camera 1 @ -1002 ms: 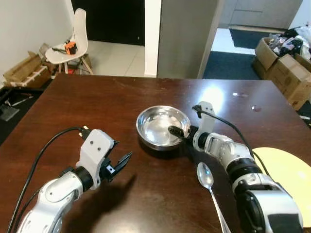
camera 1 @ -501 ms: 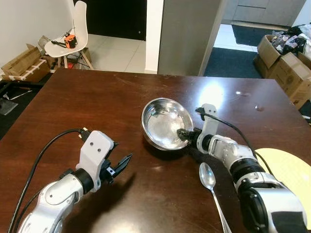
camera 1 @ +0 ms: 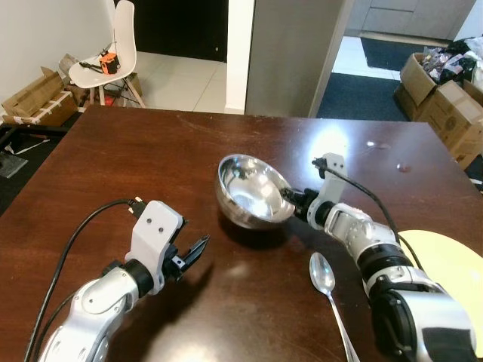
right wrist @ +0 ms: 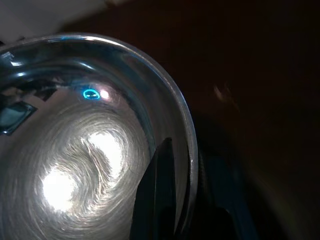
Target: Setting the table
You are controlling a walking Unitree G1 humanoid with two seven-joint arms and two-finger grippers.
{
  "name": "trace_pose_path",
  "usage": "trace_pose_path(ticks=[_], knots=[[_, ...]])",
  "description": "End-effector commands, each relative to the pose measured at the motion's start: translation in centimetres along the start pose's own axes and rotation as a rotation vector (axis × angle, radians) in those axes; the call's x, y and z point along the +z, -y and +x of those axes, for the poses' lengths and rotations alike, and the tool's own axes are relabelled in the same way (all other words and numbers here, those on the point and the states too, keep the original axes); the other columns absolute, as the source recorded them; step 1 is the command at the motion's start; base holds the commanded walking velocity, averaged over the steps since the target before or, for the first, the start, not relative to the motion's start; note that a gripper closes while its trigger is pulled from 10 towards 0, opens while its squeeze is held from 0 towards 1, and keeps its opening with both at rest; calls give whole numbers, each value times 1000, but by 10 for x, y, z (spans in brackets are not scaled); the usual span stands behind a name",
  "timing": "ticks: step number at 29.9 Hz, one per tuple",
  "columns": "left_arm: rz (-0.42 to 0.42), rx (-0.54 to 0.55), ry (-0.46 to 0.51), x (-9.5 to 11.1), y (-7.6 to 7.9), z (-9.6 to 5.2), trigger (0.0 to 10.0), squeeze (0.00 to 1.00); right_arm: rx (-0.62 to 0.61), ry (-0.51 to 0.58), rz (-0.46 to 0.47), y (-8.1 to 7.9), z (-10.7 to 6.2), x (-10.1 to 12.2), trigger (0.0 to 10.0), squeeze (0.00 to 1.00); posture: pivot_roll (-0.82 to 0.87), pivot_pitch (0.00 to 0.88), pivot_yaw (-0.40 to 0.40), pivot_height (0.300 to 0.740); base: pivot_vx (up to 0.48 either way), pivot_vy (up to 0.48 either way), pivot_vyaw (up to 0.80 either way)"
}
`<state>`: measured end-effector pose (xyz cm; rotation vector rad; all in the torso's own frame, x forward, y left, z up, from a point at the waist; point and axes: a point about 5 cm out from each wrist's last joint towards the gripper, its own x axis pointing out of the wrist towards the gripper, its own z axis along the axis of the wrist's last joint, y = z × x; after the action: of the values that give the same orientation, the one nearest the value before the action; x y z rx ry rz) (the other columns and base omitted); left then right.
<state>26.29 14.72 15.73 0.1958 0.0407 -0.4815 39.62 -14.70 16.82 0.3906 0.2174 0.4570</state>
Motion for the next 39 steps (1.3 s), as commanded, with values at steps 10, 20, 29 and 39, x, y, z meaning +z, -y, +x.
trace_pose_path(ticks=[10,20,29,39], knots=[[-47,240,-23,-9,-10,15,10000,0,98,353,-143,-52,-27,27,10000,0,18,27,81,740,0,0,0],[-90,387,-22,-8,-39,23,10000,0,-194,427,-246,-49,-70,-21,10000,0,-22,0,109,740,0,0,0],[-99,370,-52,-19,-31,21,10000,0,-270,448,-245,-47,-73,-26,10000,0,-19,0,101,740,0,0,0],[-124,372,-63,-27,-23,24,10000,0,-263,439,-295,-54,-69,-25,10000,0,-19,0,92,740,0,0,0]])
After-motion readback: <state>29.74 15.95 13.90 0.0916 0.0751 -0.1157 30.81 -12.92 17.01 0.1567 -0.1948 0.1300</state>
